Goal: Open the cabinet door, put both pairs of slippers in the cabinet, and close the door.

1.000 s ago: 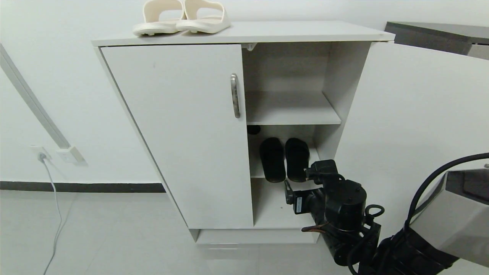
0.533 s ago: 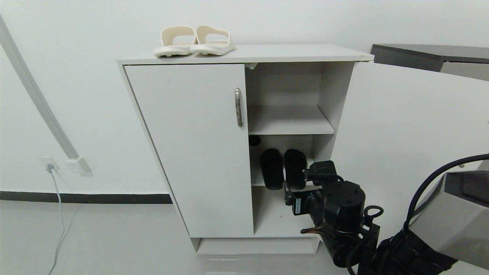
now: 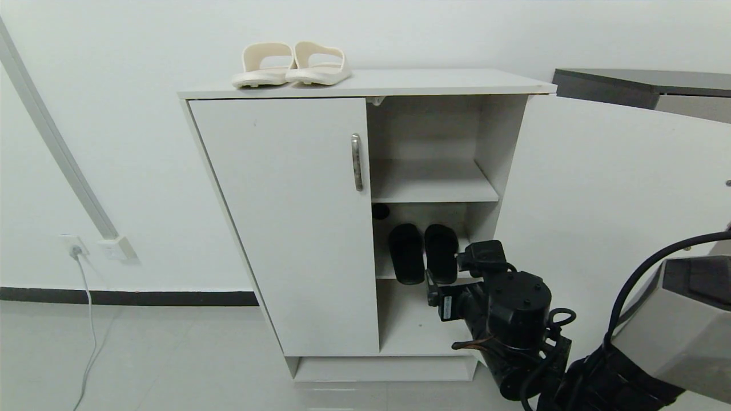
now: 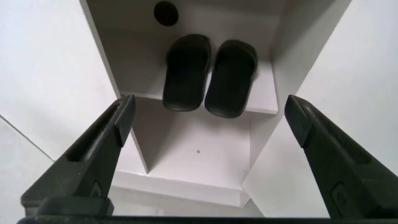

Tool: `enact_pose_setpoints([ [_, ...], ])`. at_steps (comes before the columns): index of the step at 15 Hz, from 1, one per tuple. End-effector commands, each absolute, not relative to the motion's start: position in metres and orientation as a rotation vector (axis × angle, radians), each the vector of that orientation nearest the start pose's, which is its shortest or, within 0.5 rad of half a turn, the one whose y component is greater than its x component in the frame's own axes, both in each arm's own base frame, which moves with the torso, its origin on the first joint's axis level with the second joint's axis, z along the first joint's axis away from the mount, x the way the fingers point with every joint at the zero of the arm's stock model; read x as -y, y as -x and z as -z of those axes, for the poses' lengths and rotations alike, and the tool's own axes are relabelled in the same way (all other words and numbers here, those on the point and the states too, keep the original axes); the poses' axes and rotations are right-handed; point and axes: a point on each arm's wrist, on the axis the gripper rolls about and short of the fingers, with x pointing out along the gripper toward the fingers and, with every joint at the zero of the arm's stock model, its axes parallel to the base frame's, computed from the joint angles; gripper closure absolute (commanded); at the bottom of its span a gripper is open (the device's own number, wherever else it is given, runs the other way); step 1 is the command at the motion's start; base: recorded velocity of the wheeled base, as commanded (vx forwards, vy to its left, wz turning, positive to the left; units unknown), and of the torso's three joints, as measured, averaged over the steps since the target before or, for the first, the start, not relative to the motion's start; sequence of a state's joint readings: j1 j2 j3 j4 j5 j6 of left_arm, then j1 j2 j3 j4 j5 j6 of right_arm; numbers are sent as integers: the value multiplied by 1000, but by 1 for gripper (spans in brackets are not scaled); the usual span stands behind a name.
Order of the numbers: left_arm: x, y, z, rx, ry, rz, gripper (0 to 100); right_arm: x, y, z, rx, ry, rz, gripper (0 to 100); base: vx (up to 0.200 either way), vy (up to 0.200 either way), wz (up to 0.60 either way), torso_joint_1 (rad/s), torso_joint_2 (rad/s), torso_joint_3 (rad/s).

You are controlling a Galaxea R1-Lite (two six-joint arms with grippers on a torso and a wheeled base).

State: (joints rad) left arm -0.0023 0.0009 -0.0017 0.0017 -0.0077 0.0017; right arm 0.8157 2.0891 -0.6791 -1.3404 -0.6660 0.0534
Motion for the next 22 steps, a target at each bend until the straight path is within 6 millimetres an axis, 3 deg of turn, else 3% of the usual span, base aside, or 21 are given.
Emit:
enact_pose_setpoints([
  [1,0,23,-76,-2,-2,11,100,-244,-249,-93,-53,0,-149,0,0,0,0,0,0,0],
  [22,0,23,-76,-2,5,8,100,-242,-246,-91,-47,-1,-152,0,0,190,0,4,3,2],
])
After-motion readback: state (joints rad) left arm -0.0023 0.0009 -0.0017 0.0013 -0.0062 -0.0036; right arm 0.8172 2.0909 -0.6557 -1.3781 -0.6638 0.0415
